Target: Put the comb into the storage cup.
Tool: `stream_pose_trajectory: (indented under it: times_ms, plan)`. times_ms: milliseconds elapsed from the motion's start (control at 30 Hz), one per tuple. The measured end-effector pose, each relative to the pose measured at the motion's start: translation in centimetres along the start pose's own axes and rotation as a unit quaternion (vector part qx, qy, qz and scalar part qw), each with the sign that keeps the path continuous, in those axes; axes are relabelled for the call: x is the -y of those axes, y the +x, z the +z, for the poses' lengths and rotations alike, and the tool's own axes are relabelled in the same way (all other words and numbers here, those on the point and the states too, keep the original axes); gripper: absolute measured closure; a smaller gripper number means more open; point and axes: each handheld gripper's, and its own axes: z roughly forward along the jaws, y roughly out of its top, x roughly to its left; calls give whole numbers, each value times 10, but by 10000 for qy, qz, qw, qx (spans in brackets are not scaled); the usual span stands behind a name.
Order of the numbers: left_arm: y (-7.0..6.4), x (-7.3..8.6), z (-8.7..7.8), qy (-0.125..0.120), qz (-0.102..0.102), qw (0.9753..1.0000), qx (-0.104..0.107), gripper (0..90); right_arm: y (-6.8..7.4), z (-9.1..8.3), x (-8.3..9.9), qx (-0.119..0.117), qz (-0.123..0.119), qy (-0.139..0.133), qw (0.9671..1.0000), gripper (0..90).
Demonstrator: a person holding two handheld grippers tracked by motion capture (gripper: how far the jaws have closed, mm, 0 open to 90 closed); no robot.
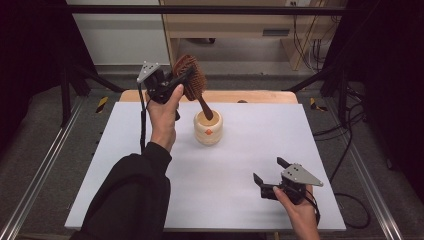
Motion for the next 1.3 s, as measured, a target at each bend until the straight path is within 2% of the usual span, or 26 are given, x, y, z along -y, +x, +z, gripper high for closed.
stream_pose_trajectory:
  times_ms: [433, 700, 867, 1300]
  plan:
    - [-3, 3, 4, 35, 37, 10000, -9, 517, -1, 0, 0, -12, 23, 0, 10000, 44]
    - [-5, 5, 5, 69, 228, 9997, 11, 517, -1, 0, 0, -15, 13, -1, 10000, 44]
    - [-4, 6, 6, 80, 119, 9999, 0, 517, -1, 0, 1, -29, 68, -12, 10000, 44]
    - [-4, 9, 7, 129, 233, 9996, -55, 516, -1, 0, 1, -41, 64, -3, 10000, 44]
